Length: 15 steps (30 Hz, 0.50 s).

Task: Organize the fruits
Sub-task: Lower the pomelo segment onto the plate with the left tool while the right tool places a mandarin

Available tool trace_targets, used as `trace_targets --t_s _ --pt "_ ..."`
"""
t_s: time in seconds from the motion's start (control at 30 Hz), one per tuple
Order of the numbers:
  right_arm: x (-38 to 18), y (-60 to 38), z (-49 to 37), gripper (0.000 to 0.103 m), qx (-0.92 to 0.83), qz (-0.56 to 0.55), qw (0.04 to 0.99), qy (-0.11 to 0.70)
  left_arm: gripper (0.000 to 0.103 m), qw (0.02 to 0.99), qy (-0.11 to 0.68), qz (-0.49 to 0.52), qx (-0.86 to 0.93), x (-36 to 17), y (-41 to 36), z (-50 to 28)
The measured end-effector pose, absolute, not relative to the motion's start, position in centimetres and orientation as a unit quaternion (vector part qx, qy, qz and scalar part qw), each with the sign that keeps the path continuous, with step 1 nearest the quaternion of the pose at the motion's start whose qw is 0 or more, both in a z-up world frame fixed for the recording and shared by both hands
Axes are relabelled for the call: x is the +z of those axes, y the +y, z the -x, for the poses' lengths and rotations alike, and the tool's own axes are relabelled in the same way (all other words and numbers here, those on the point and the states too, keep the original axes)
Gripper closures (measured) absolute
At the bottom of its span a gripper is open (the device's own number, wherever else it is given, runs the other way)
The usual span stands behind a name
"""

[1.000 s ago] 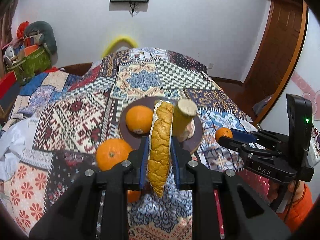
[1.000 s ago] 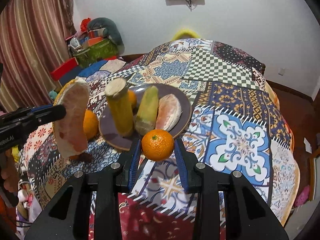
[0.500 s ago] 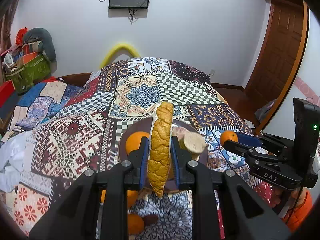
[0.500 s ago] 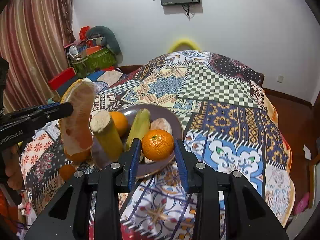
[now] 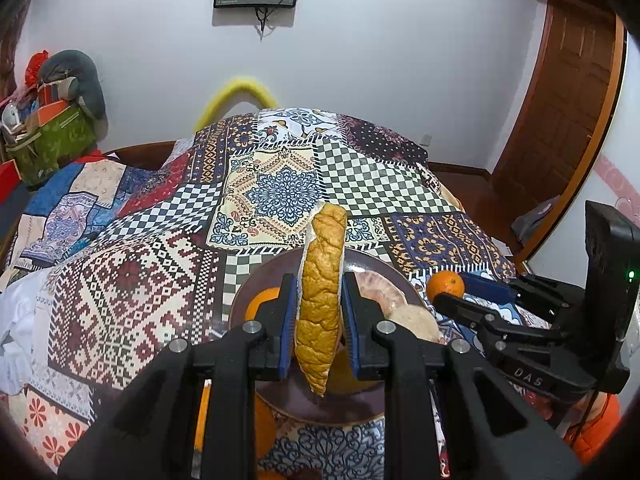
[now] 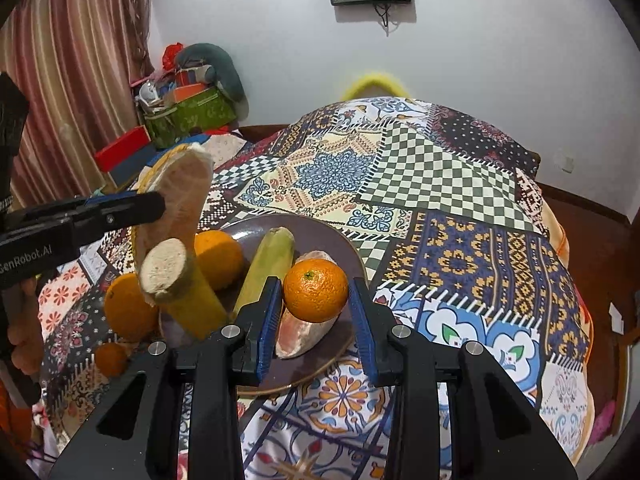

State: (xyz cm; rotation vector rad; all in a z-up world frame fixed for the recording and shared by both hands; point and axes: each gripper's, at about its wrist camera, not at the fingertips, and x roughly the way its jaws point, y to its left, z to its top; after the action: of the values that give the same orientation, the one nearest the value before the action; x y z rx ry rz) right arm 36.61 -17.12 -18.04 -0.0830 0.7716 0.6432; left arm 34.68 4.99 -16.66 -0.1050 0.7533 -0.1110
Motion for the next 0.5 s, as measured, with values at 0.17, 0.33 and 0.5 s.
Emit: trace_targets --t_s 0.17,0.33,0.5 --pt "-18.6 -16.4 -37.2 0.071 0.315 0.051 0.871 0.373 0.082 0.92 0.38 0.069 -0.064 -17.3 5.5 -36.5" --pt "-19.0 -15.3 -38.0 0.071 0.323 0.069 0.866 0.377 0.082 0.913 0.393 0.083 -0.075 -18.1 5.7 -37.9" --pt "-19.8 -14.6 -38.6 0.071 0.33 0.081 0.858 0.386 0.082 0.908 0.406 0.072 -0.074 -19.0 5.2 -38.8"
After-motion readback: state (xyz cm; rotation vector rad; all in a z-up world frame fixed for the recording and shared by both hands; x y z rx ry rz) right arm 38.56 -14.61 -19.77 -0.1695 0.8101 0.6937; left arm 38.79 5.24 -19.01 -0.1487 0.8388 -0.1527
